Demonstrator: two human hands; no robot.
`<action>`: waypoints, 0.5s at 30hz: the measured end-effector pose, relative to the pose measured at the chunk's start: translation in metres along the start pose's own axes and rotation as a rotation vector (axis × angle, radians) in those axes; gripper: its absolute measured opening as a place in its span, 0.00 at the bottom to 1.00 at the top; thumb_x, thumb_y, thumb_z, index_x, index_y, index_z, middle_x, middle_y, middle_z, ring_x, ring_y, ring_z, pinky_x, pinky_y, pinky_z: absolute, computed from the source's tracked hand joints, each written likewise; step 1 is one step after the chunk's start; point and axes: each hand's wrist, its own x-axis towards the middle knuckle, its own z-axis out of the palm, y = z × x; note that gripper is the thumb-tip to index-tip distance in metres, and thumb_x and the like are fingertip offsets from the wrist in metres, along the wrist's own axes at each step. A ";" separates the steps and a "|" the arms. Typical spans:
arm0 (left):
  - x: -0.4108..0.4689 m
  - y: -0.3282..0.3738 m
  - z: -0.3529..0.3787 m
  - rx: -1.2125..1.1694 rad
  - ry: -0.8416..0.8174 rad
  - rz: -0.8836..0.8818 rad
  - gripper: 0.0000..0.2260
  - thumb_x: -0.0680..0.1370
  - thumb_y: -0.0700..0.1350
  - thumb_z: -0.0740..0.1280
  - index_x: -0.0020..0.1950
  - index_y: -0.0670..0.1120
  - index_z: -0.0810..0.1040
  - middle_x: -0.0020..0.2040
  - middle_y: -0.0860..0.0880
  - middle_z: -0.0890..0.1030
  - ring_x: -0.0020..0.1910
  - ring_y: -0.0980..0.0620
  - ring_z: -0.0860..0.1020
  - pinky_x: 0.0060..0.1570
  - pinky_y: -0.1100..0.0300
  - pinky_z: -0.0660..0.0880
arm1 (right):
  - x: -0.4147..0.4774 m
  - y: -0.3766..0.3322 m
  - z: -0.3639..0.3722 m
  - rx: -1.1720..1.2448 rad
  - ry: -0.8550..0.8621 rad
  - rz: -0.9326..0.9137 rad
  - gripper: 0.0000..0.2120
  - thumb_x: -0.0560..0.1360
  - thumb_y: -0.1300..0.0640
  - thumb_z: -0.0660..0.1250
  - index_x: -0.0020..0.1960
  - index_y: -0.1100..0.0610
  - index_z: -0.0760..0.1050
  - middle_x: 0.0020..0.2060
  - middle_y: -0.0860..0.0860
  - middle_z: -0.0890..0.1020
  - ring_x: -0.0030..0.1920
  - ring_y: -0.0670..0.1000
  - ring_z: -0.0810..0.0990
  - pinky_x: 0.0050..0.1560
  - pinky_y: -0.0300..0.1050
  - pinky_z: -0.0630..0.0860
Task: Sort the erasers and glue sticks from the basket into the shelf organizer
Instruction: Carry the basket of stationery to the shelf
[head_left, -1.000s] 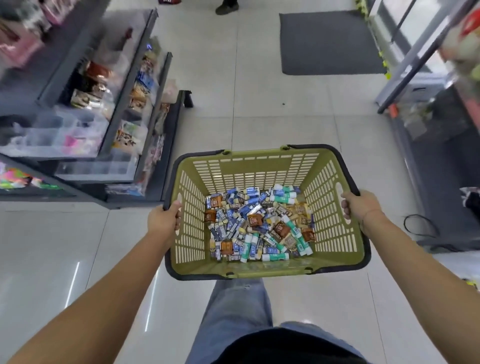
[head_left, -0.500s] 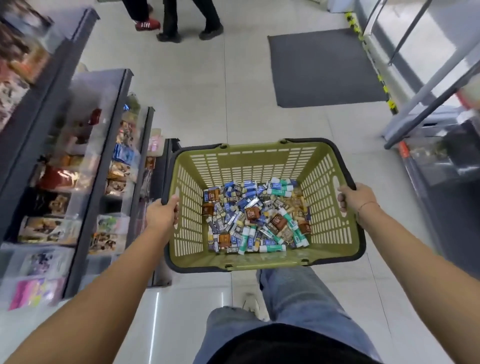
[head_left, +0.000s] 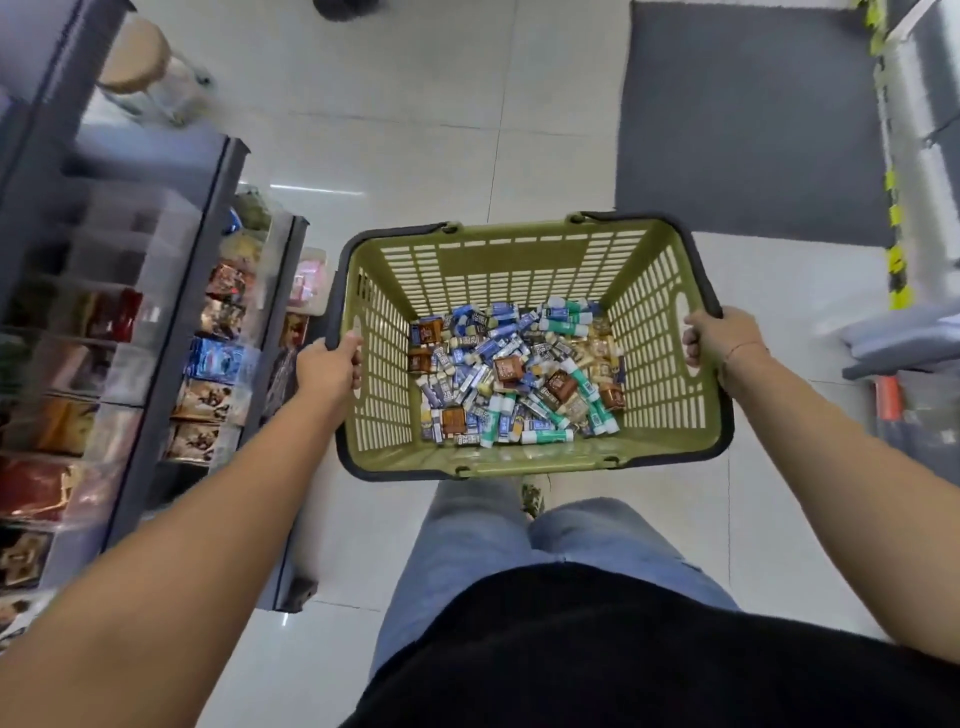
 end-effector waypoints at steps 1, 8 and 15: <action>0.012 0.014 0.007 -0.005 0.008 -0.001 0.12 0.79 0.46 0.66 0.57 0.39 0.76 0.35 0.46 0.74 0.25 0.54 0.69 0.25 0.59 0.68 | 0.017 -0.020 0.007 -0.016 -0.009 -0.011 0.04 0.77 0.59 0.61 0.46 0.58 0.73 0.31 0.53 0.73 0.27 0.50 0.68 0.29 0.44 0.70; 0.113 0.107 0.058 -0.085 0.071 -0.031 0.11 0.79 0.45 0.67 0.38 0.44 0.71 0.31 0.48 0.72 0.22 0.54 0.67 0.24 0.60 0.66 | 0.137 -0.156 0.070 -0.075 -0.062 -0.074 0.03 0.78 0.61 0.61 0.51 0.58 0.71 0.31 0.54 0.73 0.27 0.49 0.68 0.27 0.42 0.70; 0.221 0.219 0.081 -0.107 0.140 -0.102 0.08 0.79 0.47 0.66 0.48 0.41 0.76 0.31 0.48 0.74 0.26 0.51 0.69 0.28 0.58 0.68 | 0.238 -0.310 0.150 -0.139 -0.128 -0.089 0.03 0.77 0.61 0.61 0.44 0.58 0.70 0.30 0.54 0.72 0.26 0.50 0.67 0.24 0.39 0.69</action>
